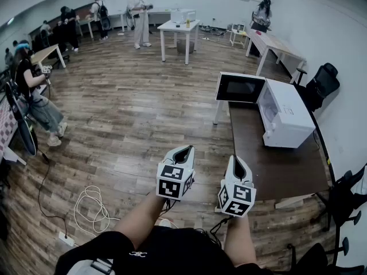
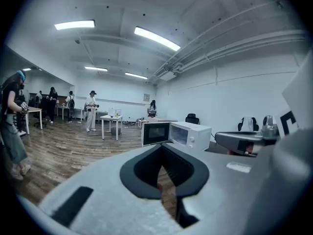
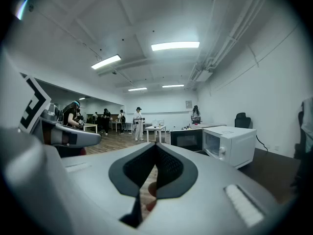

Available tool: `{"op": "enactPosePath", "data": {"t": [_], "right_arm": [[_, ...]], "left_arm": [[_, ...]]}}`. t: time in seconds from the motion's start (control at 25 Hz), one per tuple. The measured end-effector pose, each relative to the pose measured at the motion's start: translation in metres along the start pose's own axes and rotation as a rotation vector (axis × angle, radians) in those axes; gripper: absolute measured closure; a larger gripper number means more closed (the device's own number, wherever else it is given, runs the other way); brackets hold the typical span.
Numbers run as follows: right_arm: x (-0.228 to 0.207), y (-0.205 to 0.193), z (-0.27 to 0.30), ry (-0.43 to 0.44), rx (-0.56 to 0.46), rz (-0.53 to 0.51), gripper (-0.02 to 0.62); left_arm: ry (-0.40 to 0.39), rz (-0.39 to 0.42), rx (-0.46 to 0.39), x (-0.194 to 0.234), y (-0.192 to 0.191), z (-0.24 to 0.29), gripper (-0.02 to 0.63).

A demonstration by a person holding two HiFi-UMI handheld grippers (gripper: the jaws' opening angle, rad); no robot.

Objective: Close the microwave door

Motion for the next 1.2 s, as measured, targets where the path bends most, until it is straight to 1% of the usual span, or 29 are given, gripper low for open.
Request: {"op": "enactPosePath", "data": {"t": [0.2,0.44,0.72,0.96,1.2], "right_arm": [[0.011,0.004,0.014,0.015,-0.019,0.041,0.592],[0.033,0.005,0.033,0.012,-0.022,0.024,0.592],[0.069,0.005,0.058,-0.009,-0.021,0.014,0.592],[0.097,-0.001,0.077,-0.027,-0.012,0.009,0.591],[0.110,-0.001,0.100,-0.029,-0.003,0.008,0.592]], "left_arm": [[0.000,0.006,0.004,0.017,0.004,0.006,0.598],[-0.018,0.009,0.015,0.043,0.002,0.011,0.597],[-0.040,0.007,0.011,0.090,0.005,0.016,0.598],[-0.054,0.002,0.016,0.127,0.001,0.021,0.598],[-0.054,-0.010,0.022,0.153,0.000,0.029,0.597]]}}
Point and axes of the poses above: the fingertips, and each gripper's own axes: z forward along the fingers, x to its left, y out of its top, the point moved 6 cm from there along -z, backward along the fingers, and after that the axes turned 1 degree about x, right-handed, at the moved point
